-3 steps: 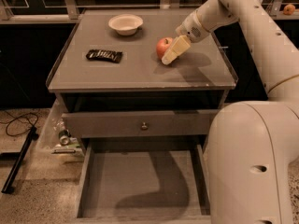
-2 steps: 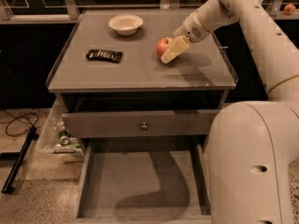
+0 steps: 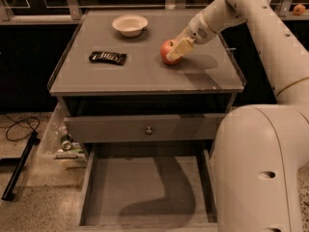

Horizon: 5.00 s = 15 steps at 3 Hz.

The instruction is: Place apple into middle drawer

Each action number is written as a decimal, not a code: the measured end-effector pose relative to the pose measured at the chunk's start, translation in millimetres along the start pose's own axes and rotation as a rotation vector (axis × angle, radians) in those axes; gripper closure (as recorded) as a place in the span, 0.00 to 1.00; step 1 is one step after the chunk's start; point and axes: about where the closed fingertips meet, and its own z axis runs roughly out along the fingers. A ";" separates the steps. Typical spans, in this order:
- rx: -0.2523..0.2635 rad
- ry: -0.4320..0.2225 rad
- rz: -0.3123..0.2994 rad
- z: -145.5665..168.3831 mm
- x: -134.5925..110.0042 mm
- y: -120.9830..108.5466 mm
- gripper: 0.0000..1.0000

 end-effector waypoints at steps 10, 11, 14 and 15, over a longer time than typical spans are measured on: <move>-0.058 -0.017 -0.134 -108.6 78.9 174.6 1.00; -0.080 0.002 -0.118 -106.2 98.2 198.7 1.00; -0.104 0.051 -0.065 -58.8 143.8 224.4 1.00; -0.110 0.056 -0.030 -19.9 168.9 247.3 1.00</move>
Offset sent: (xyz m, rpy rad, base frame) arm 0.0000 0.0000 0.0000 0.0000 0.0000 0.0000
